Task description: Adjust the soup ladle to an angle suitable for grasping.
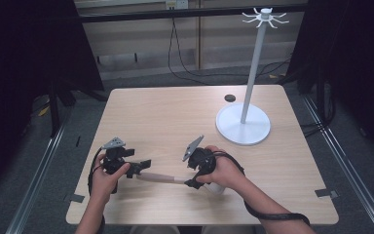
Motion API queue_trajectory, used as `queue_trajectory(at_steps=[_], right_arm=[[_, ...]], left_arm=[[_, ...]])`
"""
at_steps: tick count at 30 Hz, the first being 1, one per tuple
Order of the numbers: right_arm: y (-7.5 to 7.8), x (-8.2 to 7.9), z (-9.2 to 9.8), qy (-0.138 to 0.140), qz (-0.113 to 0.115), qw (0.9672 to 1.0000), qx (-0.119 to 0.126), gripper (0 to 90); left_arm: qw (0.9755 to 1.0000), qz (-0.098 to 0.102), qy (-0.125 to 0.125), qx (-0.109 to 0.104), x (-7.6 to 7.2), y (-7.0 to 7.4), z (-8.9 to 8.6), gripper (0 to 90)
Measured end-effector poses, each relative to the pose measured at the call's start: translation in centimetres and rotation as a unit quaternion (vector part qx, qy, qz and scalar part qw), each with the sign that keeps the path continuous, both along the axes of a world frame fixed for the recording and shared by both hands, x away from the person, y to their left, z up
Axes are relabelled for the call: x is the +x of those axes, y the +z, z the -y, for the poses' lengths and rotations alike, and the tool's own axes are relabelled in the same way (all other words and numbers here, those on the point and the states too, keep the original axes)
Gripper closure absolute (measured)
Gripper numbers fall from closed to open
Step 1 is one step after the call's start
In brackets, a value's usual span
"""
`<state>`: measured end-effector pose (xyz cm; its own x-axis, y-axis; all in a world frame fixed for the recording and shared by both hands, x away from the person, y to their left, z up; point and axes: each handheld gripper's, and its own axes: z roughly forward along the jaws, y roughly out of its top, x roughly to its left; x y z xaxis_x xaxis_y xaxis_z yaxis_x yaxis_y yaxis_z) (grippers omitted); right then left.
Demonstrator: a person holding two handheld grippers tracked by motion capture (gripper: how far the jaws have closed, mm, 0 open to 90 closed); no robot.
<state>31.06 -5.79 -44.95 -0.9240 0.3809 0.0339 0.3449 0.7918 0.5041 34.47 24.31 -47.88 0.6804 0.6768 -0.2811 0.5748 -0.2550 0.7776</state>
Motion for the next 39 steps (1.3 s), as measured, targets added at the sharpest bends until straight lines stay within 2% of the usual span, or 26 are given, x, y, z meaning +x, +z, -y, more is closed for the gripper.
queue_trajectory(at_steps=[7, 10, 20, 21, 24, 34, 39], right_arm=[[-0.5, -0.1, -0.4, -0.001, -0.012, 0.9997, -0.020, 28.3], [-0.7, 0.0, -0.5, 0.007, -0.005, 0.9995, -0.029, 29.6], [-1.2, -0.1, -1.0, 0.000, -0.014, 0.9988, -0.046, 37.6], [-1.2, -0.1, -1.0, 0.006, -0.013, 0.9987, -0.048, 38.6], [-1.4, 0.0, -1.2, 0.015, -0.010, 0.9986, -0.050, 41.6], [-1.8, -0.2, -1.6, 0.013, -0.018, 0.9980, -0.060, 50.4], [-1.9, -0.2, -1.7, 0.019, -0.011, 0.9977, -0.064, 56.6]], left_arm=[[1.0000, 0.000, 0.000, 0.000, 0.0, 0.0, 0.0, 2.7], [1.0000, 0.000, 0.000, 0.000, 0.0, 0.0, 0.0, 2.7], [1.0000, -0.001, 0.002, -0.001, 0.0, 0.0, 0.0, 2.7], [1.0000, -0.001, 0.002, 0.000, 0.0, 0.0, 0.0, 2.7], [1.0000, -0.003, 0.001, -0.001, 0.0, -0.1, 0.0, 2.7], [1.0000, -0.002, 0.001, 0.000, 0.1, -0.1, 0.1, 2.7], [1.0000, -0.002, 0.001, 0.000, 0.1, -0.1, 0.1, 2.7]])
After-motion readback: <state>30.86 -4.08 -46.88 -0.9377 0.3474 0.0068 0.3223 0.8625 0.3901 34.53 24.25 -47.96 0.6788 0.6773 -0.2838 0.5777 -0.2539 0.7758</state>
